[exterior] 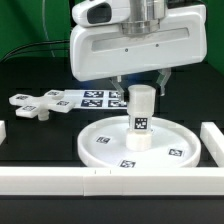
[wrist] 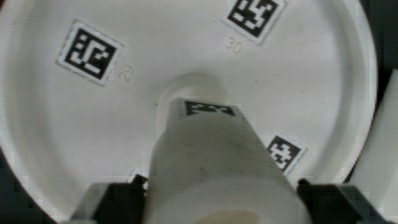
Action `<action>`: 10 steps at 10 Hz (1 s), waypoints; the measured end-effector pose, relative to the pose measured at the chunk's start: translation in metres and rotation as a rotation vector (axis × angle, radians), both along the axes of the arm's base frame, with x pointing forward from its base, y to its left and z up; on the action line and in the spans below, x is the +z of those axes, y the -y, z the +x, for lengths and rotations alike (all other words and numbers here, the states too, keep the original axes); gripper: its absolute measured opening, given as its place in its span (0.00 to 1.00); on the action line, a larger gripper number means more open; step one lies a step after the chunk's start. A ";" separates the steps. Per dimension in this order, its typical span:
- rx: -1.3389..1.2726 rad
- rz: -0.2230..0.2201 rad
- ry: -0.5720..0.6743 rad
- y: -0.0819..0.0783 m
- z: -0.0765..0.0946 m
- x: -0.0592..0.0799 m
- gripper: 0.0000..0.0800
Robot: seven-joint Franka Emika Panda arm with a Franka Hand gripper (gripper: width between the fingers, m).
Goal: Assemble round table
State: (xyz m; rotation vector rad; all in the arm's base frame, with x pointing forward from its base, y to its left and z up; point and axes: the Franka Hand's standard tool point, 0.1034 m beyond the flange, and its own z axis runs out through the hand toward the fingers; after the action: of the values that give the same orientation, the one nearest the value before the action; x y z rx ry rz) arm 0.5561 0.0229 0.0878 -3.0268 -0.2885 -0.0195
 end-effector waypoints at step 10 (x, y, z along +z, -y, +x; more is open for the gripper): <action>-0.591 0.061 -0.042 -0.011 0.001 -0.001 0.51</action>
Offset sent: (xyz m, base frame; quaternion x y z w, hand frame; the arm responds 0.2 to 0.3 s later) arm 0.0000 0.0000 0.0000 0.0000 0.0000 0.0000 1.0000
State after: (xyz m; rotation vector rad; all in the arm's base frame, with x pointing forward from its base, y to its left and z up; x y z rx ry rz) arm 0.5568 0.0337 0.0873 -2.9242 0.5992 -0.0087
